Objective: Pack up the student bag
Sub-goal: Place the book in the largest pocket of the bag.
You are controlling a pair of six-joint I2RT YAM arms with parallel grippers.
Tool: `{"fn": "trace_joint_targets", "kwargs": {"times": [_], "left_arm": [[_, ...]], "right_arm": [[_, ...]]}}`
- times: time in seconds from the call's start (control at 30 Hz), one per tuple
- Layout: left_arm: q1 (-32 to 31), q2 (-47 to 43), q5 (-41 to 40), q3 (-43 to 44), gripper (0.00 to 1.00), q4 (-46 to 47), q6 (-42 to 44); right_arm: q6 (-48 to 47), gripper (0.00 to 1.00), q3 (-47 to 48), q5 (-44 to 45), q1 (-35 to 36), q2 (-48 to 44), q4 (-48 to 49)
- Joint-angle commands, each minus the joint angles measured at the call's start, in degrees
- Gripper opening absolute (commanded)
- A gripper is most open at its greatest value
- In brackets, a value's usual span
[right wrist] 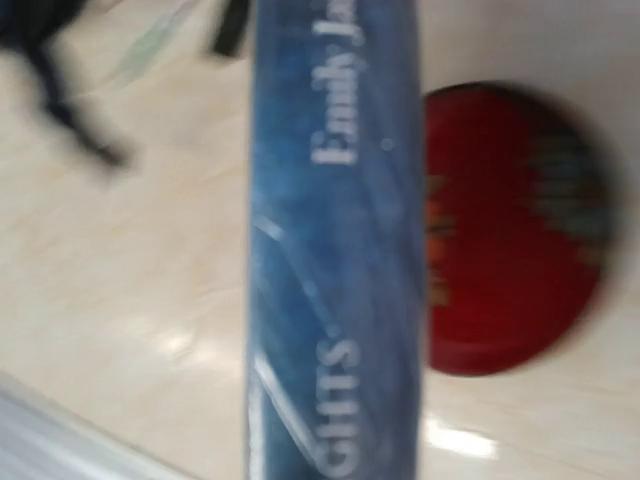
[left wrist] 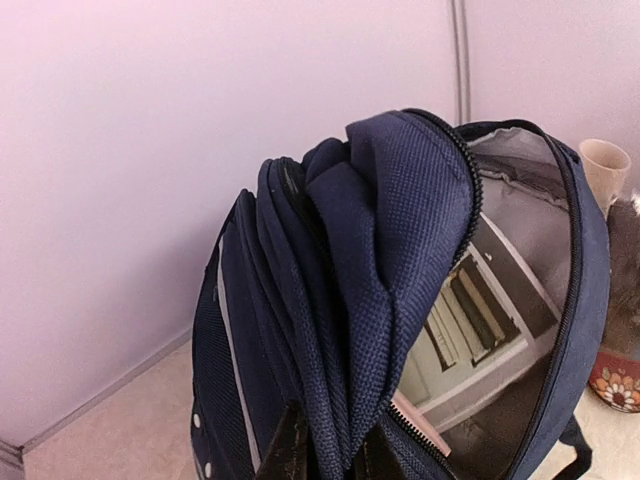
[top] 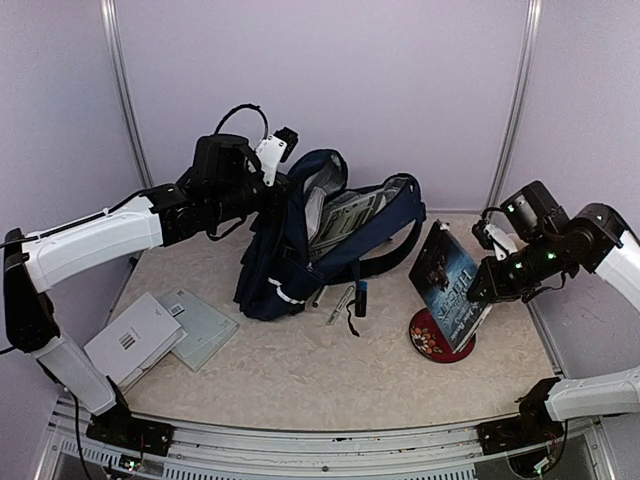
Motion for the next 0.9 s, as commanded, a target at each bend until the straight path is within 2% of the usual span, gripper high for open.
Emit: {"fn": "trace_joint_targets", "kwargs": {"times": [0.0,0.13,0.27,0.4,0.5,0.57,0.67,0.87], "left_arm": [[2.0,-4.1,-8.1,-2.7,0.0,3.6,2.5],[3.3,-5.6,-8.6,-3.6,0.0,3.5,2.7],[3.6,-7.4,-5.4,-4.8,0.0,3.9,2.6],[2.6,-9.2,-1.5,-7.5,0.0,5.2,1.3],[0.8,-9.6,-1.1,-8.6,0.0,5.4,2.1],[-0.7,-10.2,-1.9,-9.2,0.0,5.8,3.3],[-2.3,-11.7,-2.6,-10.6,0.0,7.2,3.7],[-2.9,-12.9,-1.1,-11.5,0.0,8.0,2.5]], "right_arm": [[-1.3,0.0,8.4,19.2,-4.1,-2.8,-3.5],[-1.3,0.0,12.8,26.4,-5.0,-0.8,-6.9],[-4.9,0.0,16.6,22.7,-5.3,0.1,-2.2],[-9.8,0.0,21.1,6.6,-5.3,1.2,7.2],[-8.9,0.0,16.0,-16.8,-5.2,2.4,18.3],[-4.7,0.0,10.9,-28.7,-4.6,4.0,26.2],[2.7,0.0,5.6,-35.0,-3.7,5.6,36.2],[7.2,0.0,1.7,-38.4,-1.7,10.3,41.6]]}}
